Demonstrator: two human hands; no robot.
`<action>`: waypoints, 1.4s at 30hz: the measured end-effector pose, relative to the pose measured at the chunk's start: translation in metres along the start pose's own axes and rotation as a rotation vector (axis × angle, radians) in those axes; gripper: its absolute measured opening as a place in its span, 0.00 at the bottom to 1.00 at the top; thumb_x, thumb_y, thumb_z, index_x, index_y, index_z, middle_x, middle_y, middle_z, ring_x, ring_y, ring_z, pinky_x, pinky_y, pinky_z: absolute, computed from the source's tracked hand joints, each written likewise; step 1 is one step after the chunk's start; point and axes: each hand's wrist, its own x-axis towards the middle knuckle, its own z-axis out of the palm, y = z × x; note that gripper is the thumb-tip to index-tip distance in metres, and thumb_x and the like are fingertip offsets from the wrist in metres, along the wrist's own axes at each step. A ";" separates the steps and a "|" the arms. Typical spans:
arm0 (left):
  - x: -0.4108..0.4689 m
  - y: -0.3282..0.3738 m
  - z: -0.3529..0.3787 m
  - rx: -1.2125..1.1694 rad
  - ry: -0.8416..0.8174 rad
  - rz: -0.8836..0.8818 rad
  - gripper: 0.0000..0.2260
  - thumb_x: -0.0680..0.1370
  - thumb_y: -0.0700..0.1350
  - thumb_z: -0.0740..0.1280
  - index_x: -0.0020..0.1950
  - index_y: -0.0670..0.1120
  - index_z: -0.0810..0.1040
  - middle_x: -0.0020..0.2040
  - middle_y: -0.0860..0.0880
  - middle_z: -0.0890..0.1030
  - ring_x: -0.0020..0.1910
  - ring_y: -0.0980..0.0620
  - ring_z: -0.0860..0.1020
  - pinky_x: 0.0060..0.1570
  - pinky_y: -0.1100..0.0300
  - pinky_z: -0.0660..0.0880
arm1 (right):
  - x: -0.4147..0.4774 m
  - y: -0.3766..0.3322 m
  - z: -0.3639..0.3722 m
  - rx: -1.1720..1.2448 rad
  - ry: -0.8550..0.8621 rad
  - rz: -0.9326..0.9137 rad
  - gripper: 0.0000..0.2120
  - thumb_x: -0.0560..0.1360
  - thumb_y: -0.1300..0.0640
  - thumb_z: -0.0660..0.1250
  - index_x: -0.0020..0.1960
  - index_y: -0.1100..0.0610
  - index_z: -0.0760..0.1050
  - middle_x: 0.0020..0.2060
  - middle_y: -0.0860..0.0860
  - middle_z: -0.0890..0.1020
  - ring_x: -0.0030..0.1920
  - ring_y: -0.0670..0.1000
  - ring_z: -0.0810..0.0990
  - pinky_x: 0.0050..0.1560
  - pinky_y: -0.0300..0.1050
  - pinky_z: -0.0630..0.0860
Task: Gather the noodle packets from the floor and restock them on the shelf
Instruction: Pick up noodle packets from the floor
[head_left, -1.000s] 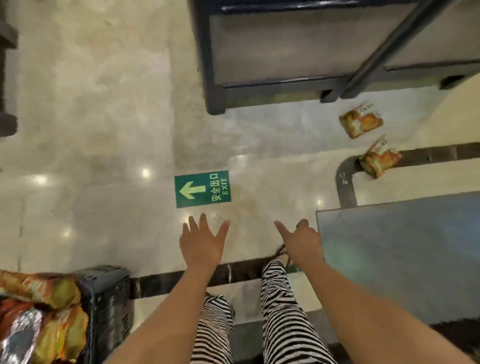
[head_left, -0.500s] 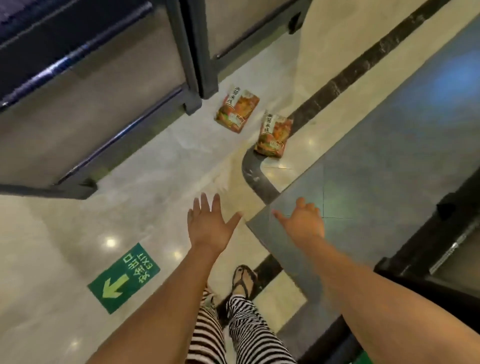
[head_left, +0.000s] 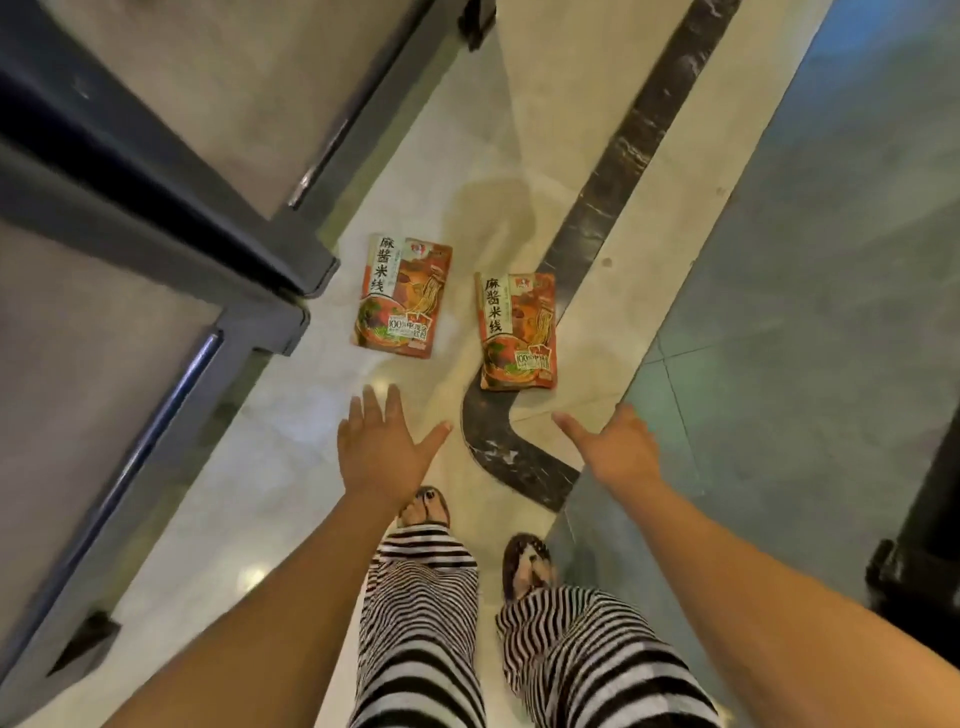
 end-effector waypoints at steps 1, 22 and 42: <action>0.030 0.000 0.010 0.001 0.006 -0.017 0.42 0.76 0.72 0.52 0.81 0.47 0.50 0.81 0.41 0.51 0.80 0.41 0.50 0.76 0.47 0.52 | 0.027 -0.005 0.012 0.019 0.004 0.008 0.48 0.69 0.27 0.63 0.75 0.61 0.59 0.69 0.62 0.71 0.69 0.64 0.69 0.67 0.58 0.70; 0.385 -0.025 0.163 -0.545 0.419 -0.390 0.46 0.63 0.70 0.74 0.68 0.40 0.67 0.64 0.39 0.76 0.62 0.38 0.75 0.58 0.46 0.72 | 0.350 -0.069 0.194 0.326 0.265 -0.032 0.50 0.57 0.29 0.75 0.64 0.60 0.63 0.59 0.57 0.78 0.59 0.61 0.78 0.55 0.56 0.77; 0.043 -0.025 -0.032 -1.574 -0.020 -0.557 0.12 0.71 0.48 0.77 0.52 0.46 0.82 0.45 0.46 0.86 0.36 0.51 0.85 0.30 0.59 0.80 | 0.042 -0.079 -0.017 0.808 -0.214 0.028 0.13 0.65 0.60 0.80 0.47 0.59 0.81 0.38 0.54 0.86 0.32 0.49 0.85 0.28 0.38 0.79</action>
